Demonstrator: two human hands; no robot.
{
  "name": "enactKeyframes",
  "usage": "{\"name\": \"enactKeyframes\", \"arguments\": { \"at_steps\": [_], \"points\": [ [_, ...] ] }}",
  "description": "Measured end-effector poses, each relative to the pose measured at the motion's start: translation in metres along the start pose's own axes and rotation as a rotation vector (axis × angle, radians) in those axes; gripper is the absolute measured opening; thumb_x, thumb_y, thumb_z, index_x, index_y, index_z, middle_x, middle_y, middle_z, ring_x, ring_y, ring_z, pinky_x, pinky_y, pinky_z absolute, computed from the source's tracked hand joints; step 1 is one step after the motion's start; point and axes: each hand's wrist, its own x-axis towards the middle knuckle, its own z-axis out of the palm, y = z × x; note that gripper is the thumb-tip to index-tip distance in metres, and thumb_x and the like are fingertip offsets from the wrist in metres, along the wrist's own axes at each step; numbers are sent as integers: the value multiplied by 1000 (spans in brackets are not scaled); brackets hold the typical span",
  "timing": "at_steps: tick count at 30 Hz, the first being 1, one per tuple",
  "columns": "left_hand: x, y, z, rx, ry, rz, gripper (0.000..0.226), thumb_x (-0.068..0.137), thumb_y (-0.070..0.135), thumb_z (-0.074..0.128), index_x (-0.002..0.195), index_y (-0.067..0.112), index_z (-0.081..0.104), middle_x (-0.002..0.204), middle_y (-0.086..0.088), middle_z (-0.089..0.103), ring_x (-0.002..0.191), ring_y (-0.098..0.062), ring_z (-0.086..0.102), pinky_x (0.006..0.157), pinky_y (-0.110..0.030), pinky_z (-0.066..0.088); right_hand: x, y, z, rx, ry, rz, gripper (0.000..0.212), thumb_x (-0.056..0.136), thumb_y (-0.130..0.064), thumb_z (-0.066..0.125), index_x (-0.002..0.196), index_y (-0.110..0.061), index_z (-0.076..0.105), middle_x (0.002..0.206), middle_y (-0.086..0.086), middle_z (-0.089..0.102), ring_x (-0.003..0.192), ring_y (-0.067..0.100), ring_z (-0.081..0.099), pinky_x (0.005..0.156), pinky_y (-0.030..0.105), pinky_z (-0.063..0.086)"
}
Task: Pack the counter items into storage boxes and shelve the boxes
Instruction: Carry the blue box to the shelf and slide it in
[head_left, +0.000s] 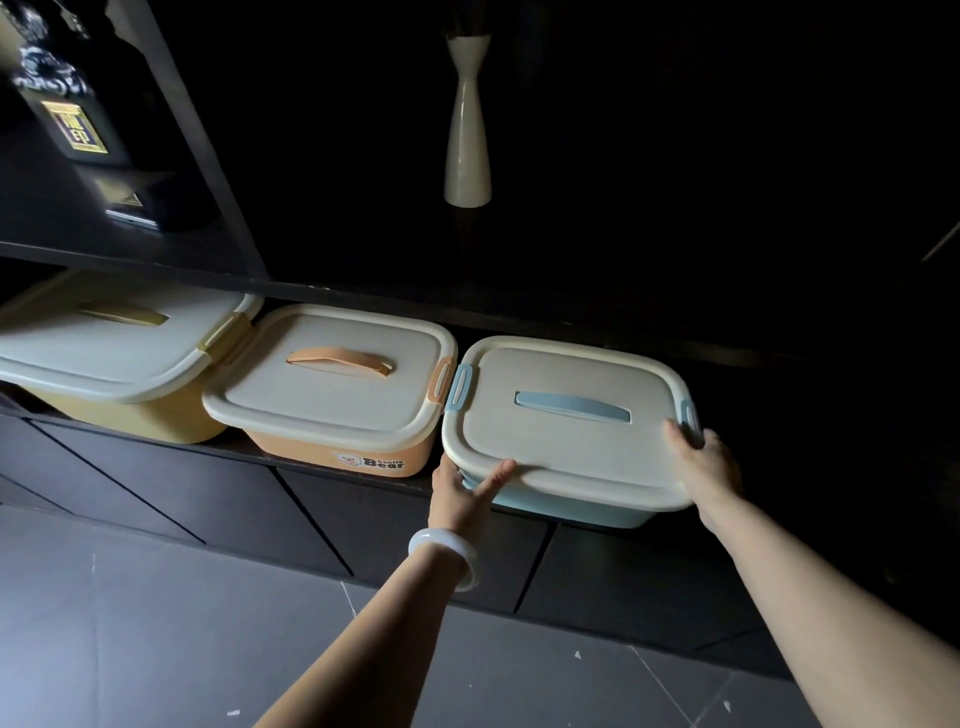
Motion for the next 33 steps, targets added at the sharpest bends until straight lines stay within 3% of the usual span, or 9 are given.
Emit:
{"name": "enactKeyframes", "arguments": {
  "at_steps": [6,12,17,28,33],
  "points": [
    [1,-4,-1,-39,-18,-33,77,54,60,82,120,28,58,125,-4,63,119,-21,57,106,-45,43,-16,23,4,198,-70,65,86,85,-51,64,151,-15,22,152,11,34,137,27,36,109,38,31],
    [1,-6,-2,-45,-35,-30,69,58,58,83,117,33,60,125,-3,63,122,-22,54,108,-46,40,-31,33,20,407,13,123,85,79,-49,72,146,-13,34,147,9,41,131,24,44,108,38,36],
    [0,-5,0,-44,-25,-29,76,51,68,83,116,38,58,126,-3,62,125,-25,51,108,-47,39,-26,25,19,450,21,76,69,79,-39,75,135,-11,46,131,8,56,110,20,55,93,30,43],
    [-2,0,0,-40,-19,-35,80,52,64,83,119,30,57,122,-4,65,117,-25,59,104,-52,43,-29,23,16,407,21,43,75,81,-41,73,141,-12,40,136,9,50,120,23,52,91,27,38],
    [-4,2,0,17,-26,-26,77,61,58,83,125,26,54,128,-6,60,123,-24,53,108,-46,39,-30,24,15,401,13,32,73,80,-43,72,139,-11,42,136,10,51,120,25,52,96,31,41]
  ]
}}
